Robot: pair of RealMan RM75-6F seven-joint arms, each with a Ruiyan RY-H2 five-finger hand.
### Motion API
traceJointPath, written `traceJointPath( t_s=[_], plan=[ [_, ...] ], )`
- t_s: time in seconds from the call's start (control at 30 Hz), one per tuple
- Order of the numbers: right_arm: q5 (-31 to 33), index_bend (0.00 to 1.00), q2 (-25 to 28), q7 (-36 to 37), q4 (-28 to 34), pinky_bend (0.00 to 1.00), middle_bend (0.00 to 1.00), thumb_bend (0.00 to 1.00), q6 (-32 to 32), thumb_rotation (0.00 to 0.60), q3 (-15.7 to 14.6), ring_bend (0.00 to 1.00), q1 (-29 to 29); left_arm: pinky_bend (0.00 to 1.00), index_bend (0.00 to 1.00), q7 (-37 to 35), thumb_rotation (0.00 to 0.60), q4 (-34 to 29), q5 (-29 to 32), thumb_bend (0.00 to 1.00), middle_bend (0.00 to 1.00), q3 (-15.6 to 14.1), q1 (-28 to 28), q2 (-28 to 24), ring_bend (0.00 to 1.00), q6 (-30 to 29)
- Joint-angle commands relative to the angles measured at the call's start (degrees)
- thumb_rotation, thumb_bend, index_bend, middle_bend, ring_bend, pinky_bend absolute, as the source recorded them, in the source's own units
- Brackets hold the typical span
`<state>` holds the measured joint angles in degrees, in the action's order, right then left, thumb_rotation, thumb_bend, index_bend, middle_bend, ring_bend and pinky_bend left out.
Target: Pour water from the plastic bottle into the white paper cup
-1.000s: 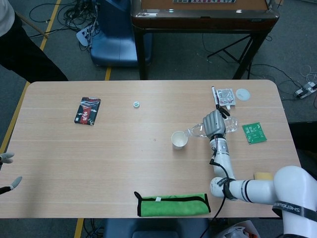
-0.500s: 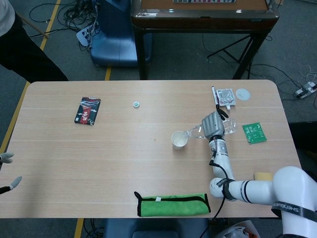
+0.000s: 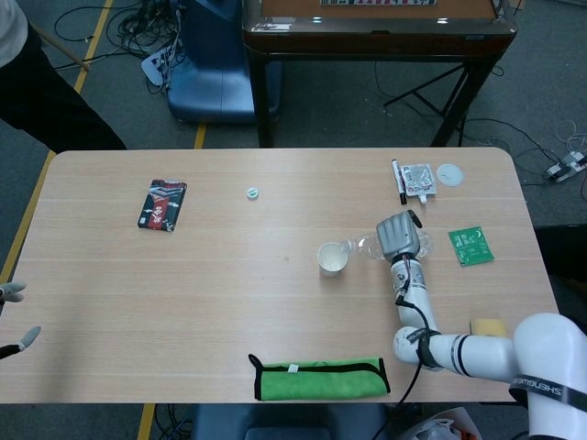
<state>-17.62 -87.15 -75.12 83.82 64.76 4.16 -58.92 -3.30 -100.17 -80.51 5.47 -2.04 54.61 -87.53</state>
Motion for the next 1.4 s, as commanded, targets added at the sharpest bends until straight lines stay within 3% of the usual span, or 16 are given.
traceJointPath(
  t_s=[0.03,0.37,0.63,0.87,1.13,1.4],
  plan=[
    [-2.32,0.61,0.26,5.91,-1.11,0.47,0.62,0.27,-2.46,0.6,1.01,0.46,2.12,0.68,0.31,0.04,0.6,-0.03,-0.03,0.14,0.4,-0.02,0.02,-0.02,0.36,-0.02],
    [-13.34,0.61,1.01,24.1,-3.68,0.47,0.62,0.28,-5.85,0.6,1.73,0.46,8.43,0.69,0.31,0.62,0.6,0.09,0.07,0.14,0.4,-0.13,-0.19,0.18,0.36,0.45],
    [-28.52,0.61,-1.23,40.78,-10.49,0.47,0.62,0.29,-4.6,0.6,1.06,0.46,14.19,0.69,0.31,1.29,0.6,0.56,0.31,0.14,0.4,-0.28,-0.45,0.65,0.36,1.08],
    [-37.81,0.61,-5.17,57.83,-16.96,0.47,0.62,0.29,-3.67,0.6,2.29,0.46,18.36,0.68,0.31,1.56,0.6,0.61,0.22,0.14,0.4,-0.33,-0.49,0.79,0.36,1.05],
    [-45.69,0.61,-9.0,73.76,-23.4,0.47,0.62,0.29,-4.78,0.6,3.31,0.46,20.61,0.68,0.31,1.47,0.6,0.63,0.34,0.14,0.4,-0.35,-0.49,0.78,0.36,1.16],
    [-50.3,0.61,-12.48,85.18,-28.03,0.47,0.6,0.31,-3.77,0.6,4.9,0.46,22.12,0.68,0.31,1.42,0.6,0.8,0.24,0.14,0.4,-0.56,-0.65,0.77,0.36,1.67]
  ],
)
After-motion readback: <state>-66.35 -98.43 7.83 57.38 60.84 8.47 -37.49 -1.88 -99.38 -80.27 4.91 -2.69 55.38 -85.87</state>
